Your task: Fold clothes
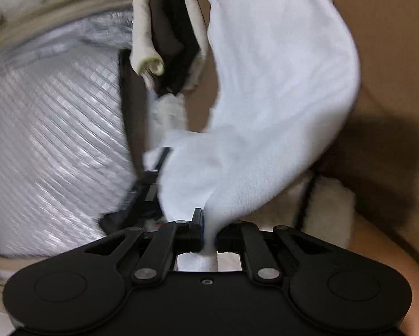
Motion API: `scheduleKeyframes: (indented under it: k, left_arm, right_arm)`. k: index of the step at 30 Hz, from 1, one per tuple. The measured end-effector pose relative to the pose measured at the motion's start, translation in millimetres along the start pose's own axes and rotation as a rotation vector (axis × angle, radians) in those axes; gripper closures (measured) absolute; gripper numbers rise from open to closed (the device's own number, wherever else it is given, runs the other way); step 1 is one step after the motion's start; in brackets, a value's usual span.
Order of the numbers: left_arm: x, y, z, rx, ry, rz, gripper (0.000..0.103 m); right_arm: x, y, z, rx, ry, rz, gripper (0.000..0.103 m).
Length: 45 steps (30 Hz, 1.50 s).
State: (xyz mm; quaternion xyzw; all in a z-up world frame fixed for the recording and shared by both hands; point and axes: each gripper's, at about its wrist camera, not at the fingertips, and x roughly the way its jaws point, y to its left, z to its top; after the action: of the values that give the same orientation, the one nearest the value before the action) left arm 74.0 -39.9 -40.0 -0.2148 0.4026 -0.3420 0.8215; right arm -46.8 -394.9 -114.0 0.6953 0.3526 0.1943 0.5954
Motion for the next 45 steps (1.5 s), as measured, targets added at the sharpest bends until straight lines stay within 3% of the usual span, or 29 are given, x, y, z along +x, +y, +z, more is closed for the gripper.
scheduleKeyframes:
  k: [2,6,8,9,11,13,14,16,19,22,24,26,33,35,36,38,42,43,45]
  left_arm:
    - [24.7,-9.1,23.4,-0.012,0.007,-0.007,0.095]
    - [94.4,-22.6,74.8,-0.021,-0.017,0.028,0.095]
    - [137.0,-34.2,93.3,0.048,-0.023,0.048,0.092]
    - [159.7,-36.4,97.9,0.095,-0.007,0.042,0.090]
    - [204.4,-31.5,102.2,0.131,0.025,0.045,0.080]
    - [230.7,-8.7,98.3,0.045,0.063,0.040,0.065]
    - [235.0,4.6,95.5,-0.016,0.065,0.032,0.064]
    - [227.5,33.4,88.6,-0.141,0.032,-0.039,0.062]
    - [195.4,61.0,81.0,-0.210,-0.061,-0.110,0.061]
    - [164.3,73.2,75.6,-0.158,-0.140,-0.048,0.045]
    - [154.0,74.9,70.4,-0.078,-0.161,0.031,0.044]
    - [156.8,77.5,64.7,-0.014,-0.130,0.096,0.044]
    - [169.7,75.0,48.2,0.046,-0.090,0.133,0.044]
    - [170.4,69.3,49.2,0.077,-0.093,0.144,0.044]
    - [168.0,71.3,49.5,0.073,-0.096,0.141,0.044]
    - [164.1,73.7,50.2,0.064,-0.110,0.136,0.044]
    - [152.2,68.6,50.8,0.076,-0.184,0.120,0.047]
    - [149.7,65.2,51.8,0.092,-0.200,0.120,0.045]
    - [152.1,60.0,52.5,0.119,-0.193,0.147,0.044]
  right_arm:
    - [-1.4,4.8,23.8,0.042,-0.026,0.055,0.093]
    - [-18.1,31.8,78.5,0.063,-0.154,0.073,0.086]
    - [-31.3,45.0,101.4,0.025,-0.250,0.052,0.070]
    - [-39.6,50.0,108.7,-0.005,-0.314,0.028,0.055]
    - [-55.4,55.7,111.5,-0.107,-0.410,-0.042,0.052]
    - [-59.0,57.2,105.8,-0.221,-0.461,-0.168,0.052]
    - [-58.1,56.1,98.6,-0.289,-0.487,-0.227,0.052]
    - [-57.5,50.1,84.3,-0.420,-0.531,-0.331,0.051]
    - [-63.3,35.4,72.1,-0.590,-0.557,-0.460,0.052]
    - [-67.7,27.9,75.7,-0.740,-0.549,-0.578,0.052]
    - [-62.8,28.0,86.0,-0.767,-0.562,-0.585,0.052]
    - [-58.7,23.0,95.2,-0.748,-0.566,-0.556,0.052]
    - [-34.3,1.1,121.3,-0.612,-0.590,-0.520,0.052]
    - [-31.4,3.9,121.1,-0.649,-0.616,-0.523,0.061]
    - [-27.5,10.4,117.3,-0.708,-0.625,-0.563,0.093]
    - [-14.7,31.3,98.3,-0.894,-0.650,-0.678,0.095]
    - [2.7,72.4,50.3,-1.261,-0.734,-0.743,0.098]
    - [2.2,81.2,45.5,-1.303,-0.758,-0.740,0.098]
    - [-3.0,87.4,54.9,-1.265,-0.798,-0.754,0.098]
